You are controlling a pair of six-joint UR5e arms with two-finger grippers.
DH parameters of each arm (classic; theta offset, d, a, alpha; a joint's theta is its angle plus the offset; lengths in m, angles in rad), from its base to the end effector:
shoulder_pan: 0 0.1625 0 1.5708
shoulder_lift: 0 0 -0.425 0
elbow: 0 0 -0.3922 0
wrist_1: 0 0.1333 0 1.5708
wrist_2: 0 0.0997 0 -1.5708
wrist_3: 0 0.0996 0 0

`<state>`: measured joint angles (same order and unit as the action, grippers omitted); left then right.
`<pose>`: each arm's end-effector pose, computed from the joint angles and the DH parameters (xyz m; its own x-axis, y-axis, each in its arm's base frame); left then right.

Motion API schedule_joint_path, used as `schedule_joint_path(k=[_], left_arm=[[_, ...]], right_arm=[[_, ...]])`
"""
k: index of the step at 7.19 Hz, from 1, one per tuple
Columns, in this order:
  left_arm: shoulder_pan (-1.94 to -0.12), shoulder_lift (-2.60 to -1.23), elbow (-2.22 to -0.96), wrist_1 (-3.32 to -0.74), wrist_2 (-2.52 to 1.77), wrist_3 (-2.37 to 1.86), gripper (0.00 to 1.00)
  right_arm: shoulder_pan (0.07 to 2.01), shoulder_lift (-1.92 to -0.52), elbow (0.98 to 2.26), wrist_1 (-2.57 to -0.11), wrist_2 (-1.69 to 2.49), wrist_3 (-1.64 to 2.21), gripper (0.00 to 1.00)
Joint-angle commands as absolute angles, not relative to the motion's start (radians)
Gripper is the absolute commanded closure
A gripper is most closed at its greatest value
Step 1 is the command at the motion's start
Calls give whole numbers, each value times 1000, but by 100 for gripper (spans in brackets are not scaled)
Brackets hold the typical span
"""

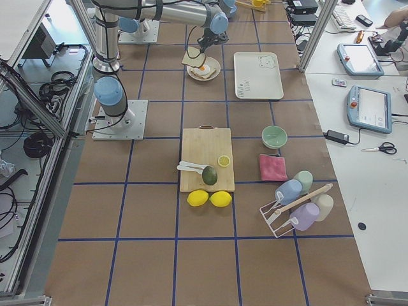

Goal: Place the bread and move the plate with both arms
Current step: 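Lower the bread onto the egg toast and open the right gripper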

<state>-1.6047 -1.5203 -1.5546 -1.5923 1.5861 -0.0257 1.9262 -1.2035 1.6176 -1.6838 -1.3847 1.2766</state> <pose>-0.1478 -0.4692 0.5181 -0.9999 0.0075 -0.0141 0.0082 0.9989 -0.0455 0.3433 -0.4889 0.2783 -0.5907 0.7726 0.2326 0.8036 0.5377 0.2551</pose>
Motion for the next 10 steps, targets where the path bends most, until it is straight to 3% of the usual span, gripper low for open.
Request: schedule_joint_path(k=[1, 5, 6, 7, 9, 10], left_arm=[[-1605, -1520, -1555, -1592, 1586, -22, 0], [-1605, -1522, -1555, -1589, 1586, -23, 0], [-1603, -1522, -1555, -1589, 1586, -21, 0], [-1605, -1520, -1555, -1589, 1586, -25, 0], [-1603, -1520, -1560, -1588, 1586, -21, 0], [-1603, -1520, -1560, -1586, 1586, -23, 0]], right_arm=[[1907, -1175, 1611, -1736, -1391, 1301, 100], [1898, -1160, 1628, -1743, -1373, 1289, 100], [1898, -1161, 1620, -1764, -1387, 1279, 70], [1898, -1161, 1624, -1832, -1385, 1290, 72], [1898, -1166, 1620, -1838, -1384, 1296, 61], [1894, -1178, 1617, -1836, -1390, 1278, 61]])
